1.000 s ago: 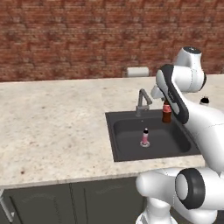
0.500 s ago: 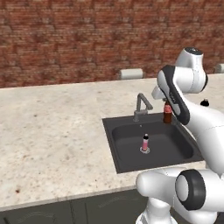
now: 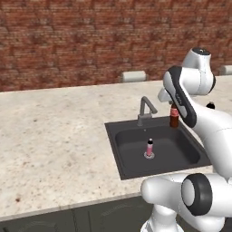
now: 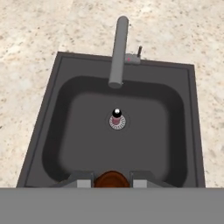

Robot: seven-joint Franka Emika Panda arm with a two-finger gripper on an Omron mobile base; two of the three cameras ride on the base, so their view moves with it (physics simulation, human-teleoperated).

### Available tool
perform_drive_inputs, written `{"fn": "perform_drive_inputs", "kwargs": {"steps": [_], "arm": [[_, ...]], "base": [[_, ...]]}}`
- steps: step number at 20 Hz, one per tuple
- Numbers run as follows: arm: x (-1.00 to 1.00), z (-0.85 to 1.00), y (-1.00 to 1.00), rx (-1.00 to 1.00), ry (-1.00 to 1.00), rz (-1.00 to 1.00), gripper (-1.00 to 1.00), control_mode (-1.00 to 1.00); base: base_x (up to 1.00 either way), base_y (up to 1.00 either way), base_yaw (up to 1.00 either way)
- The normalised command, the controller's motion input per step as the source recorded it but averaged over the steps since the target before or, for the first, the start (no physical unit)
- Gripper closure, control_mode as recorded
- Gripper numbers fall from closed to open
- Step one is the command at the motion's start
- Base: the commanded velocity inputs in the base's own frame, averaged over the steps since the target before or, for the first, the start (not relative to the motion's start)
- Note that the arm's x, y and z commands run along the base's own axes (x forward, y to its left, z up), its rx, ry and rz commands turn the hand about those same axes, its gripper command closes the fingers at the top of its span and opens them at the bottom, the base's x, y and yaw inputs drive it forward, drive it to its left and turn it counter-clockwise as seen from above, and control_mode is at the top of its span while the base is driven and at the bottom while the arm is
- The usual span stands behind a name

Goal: Place the large bottle from the dining counter next to the other large bottle outside the sink, and place the small bottle from the dining counter next to the other small bottle inside the sink.

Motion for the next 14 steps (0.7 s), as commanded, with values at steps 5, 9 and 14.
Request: {"fn": "perform_drive_inputs", "kwargs": {"steps": [5, 9, 14], "arm": [[0.00, 0.00, 0.00, 0.00, 0.00, 0.00, 1.00, 1.00], [0.18, -0.18, 0.41, -0.05, 0.00, -0.02, 1.00, -1.00], [0.01, -0.25, 0.35, -0.03, -0.02, -0.04, 1.00, -1.00]], "base": [[0.32, 0.40, -0.04], [0.00, 0.00, 0.00], [0.00, 0.00, 0.00]]}}
